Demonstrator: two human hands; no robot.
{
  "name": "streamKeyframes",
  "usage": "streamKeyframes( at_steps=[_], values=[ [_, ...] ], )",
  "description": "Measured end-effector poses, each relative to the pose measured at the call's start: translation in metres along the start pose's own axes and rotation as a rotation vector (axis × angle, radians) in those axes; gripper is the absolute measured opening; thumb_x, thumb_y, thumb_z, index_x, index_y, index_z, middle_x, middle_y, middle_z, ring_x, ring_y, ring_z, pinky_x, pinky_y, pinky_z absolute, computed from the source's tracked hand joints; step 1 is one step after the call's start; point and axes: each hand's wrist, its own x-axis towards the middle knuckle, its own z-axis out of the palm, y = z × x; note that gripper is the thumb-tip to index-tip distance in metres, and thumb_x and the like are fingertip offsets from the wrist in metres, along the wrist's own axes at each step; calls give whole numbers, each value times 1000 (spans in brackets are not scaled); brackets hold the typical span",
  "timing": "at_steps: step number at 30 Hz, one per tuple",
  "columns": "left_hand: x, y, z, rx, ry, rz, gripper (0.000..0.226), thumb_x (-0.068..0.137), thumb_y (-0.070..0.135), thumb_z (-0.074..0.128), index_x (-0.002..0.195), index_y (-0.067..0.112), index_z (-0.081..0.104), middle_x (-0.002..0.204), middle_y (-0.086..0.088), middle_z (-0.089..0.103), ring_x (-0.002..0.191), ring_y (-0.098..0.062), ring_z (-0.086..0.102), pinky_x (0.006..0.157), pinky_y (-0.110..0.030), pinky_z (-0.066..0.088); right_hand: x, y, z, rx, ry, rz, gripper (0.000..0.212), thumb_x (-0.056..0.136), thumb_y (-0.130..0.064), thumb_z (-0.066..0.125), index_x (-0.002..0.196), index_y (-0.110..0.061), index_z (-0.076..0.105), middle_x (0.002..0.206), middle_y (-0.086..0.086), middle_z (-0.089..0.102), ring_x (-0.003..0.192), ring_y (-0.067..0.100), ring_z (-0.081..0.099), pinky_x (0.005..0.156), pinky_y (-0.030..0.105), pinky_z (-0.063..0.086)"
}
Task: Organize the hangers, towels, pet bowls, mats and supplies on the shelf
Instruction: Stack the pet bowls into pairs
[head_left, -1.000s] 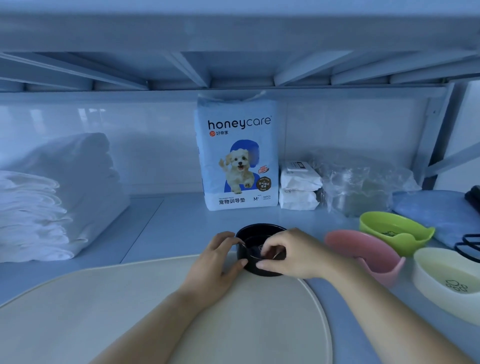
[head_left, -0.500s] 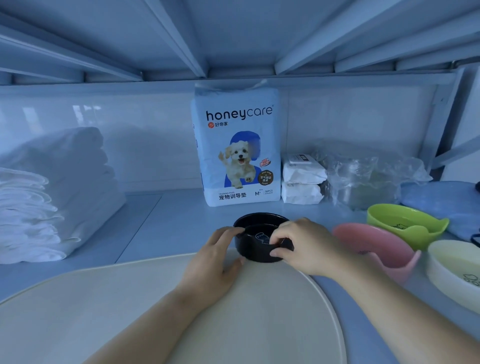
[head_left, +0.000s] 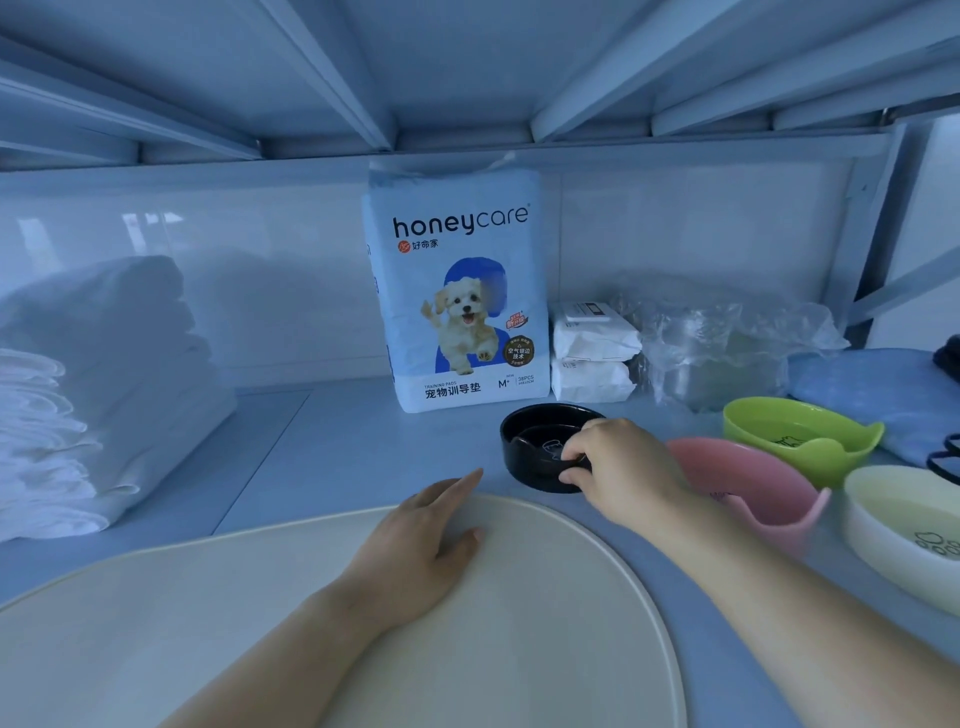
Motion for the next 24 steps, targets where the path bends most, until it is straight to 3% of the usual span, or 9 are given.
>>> streamKeyframes(
  at_steps=[4,8,12,16,19,24],
  values=[
    [0,-1,1,17,-13,-6,54,95,40,39,145,37,19,147,16,31,135,-5,29,108,-17,23,2,7,-4,-62,-27,29,15,89,-27,59,99,-19,66,108,-1,57,94,22,56,69,26,36],
    [-1,2,-1,30,-26,-33,64,82,51,29,144,35,24,146,17,33,133,-5,31,106,-16,24,0,10,-6,-58,-41,5,21,88,-26,59,104,-14,64,110,1,57,100,23,55,80,32,46],
    [-1,5,-2,33,-17,-55,54,92,42,39,144,32,27,145,14,35,132,-6,34,105,-16,24,-1,15,-18,4,8,39,33,85,-30,62,114,-16,61,116,1,59,109,23,53,87,33,45],
    [2,13,-3,32,-5,-58,57,86,41,41,142,31,31,144,13,37,131,-8,36,104,-18,27,-1,20,-23,59,49,44,36,85,-32,64,119,-22,60,122,-1,59,113,20,52,86,28,40],
    [17,32,-7,44,20,-2,53,92,31,50,141,30,31,144,11,34,130,-11,38,103,-21,30,-2,20,-28,90,55,46,34,84,-33,64,116,-25,61,120,-4,60,111,18,54,84,27,41],
    [54,86,-16,58,85,169,53,91,34,52,140,31,32,142,15,35,129,-8,34,104,-25,34,-22,44,-70,215,206,90,29,81,-32,68,109,-26,65,110,-9,66,103,13,59,83,25,44]
  ],
)
